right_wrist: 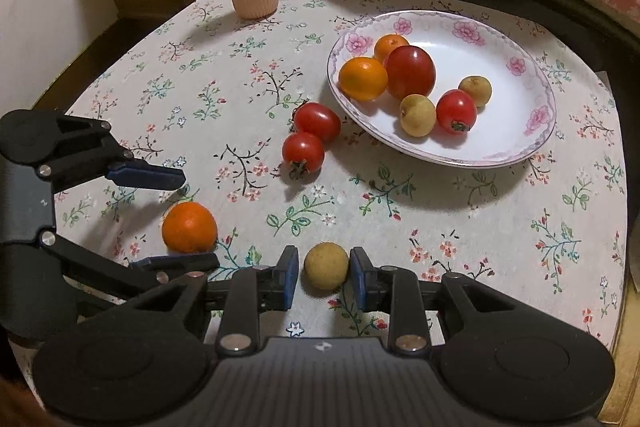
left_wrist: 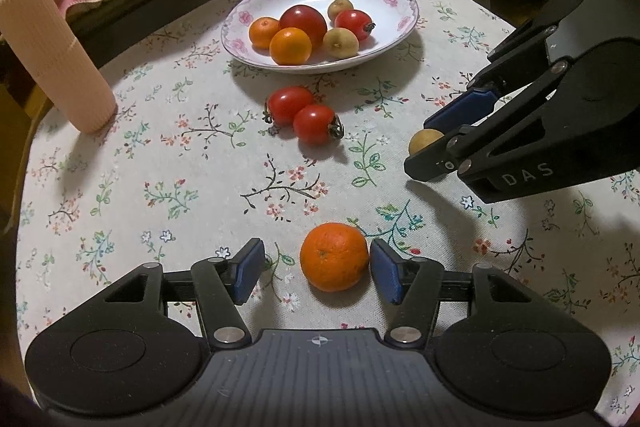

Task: Organize fruits
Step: 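Carry the tan fruit and mandarin up and over the white plate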

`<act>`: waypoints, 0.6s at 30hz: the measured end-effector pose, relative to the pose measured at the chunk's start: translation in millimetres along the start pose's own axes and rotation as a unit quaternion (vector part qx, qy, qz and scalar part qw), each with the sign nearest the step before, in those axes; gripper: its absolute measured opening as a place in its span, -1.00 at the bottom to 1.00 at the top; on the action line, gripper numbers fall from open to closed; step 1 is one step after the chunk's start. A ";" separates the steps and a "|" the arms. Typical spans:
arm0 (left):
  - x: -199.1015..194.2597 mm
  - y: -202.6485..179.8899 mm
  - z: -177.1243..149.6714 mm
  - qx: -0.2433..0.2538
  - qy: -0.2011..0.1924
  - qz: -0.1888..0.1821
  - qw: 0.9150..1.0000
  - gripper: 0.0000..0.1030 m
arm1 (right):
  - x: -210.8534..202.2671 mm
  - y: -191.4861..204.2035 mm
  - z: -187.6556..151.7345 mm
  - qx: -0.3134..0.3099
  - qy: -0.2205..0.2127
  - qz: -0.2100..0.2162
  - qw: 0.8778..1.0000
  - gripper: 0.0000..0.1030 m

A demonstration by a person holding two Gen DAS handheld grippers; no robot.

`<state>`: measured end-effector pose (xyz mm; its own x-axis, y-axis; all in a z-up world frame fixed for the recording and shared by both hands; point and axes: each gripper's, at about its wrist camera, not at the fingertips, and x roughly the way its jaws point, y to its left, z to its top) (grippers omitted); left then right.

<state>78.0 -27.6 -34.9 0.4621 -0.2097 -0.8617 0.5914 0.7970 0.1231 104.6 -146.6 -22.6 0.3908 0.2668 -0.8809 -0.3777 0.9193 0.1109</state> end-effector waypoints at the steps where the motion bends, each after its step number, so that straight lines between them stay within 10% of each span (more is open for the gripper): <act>1: 0.0 0.2 0.0 0.000 0.000 -0.001 1.000 0.26 | 0.1 -0.1 -0.1 0.000 0.000 0.000 1.000 -0.41; 18: -0.8 -4.2 1.2 0.014 0.002 -0.016 1.000 -0.11 | 2.0 -1.0 0.4 0.004 0.002 -0.003 1.000 -0.45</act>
<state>75.9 -31.5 -34.1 0.4397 -0.2325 -0.8675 0.6236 0.7741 0.1086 106.2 -146.8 -24.3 0.3902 0.2611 -0.8829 -0.3688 0.9230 0.1099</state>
